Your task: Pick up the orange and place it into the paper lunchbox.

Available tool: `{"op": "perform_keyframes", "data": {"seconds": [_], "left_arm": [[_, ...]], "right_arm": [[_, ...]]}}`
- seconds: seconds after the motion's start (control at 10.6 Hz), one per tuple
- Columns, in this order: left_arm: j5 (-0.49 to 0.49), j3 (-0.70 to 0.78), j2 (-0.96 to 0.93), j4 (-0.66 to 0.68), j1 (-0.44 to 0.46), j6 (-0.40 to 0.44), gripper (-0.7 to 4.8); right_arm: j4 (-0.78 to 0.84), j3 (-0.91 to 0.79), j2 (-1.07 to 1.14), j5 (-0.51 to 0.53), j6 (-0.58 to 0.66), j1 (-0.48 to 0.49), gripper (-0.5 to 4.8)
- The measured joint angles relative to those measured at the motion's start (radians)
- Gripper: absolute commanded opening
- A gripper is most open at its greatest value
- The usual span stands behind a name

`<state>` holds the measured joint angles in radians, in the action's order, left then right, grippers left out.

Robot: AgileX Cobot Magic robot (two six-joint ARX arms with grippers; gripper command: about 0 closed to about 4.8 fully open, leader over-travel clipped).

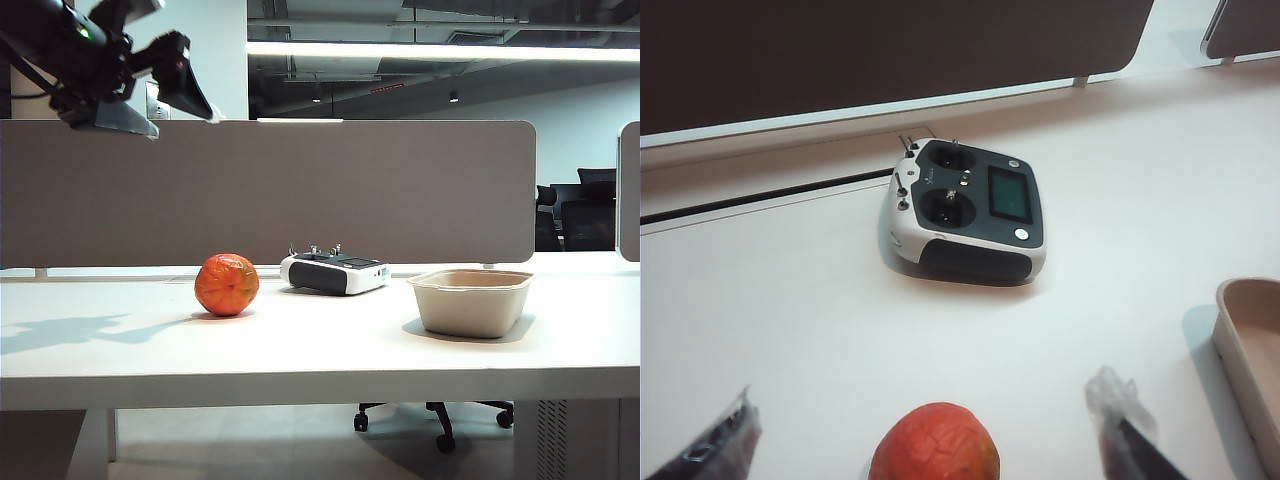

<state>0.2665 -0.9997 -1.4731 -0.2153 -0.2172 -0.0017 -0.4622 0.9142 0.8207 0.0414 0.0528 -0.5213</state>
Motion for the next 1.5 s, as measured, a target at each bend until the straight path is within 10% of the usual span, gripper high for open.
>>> {"op": "perform_keyframes", "data": {"seconds": [0.56, 1.5], "left_arm": [[0.021, -0.199, -0.397, -0.011, -0.034, -0.034, 4.79], [-0.024, -0.199, -0.532, -0.025, -0.050, -0.027, 4.79]], "right_arm": [[0.000, 0.000, 0.000, 0.004, 0.000, 0.000, -0.05], [0.000, 0.000, 0.000, 0.004, 0.000, 0.000, -0.05]]}}
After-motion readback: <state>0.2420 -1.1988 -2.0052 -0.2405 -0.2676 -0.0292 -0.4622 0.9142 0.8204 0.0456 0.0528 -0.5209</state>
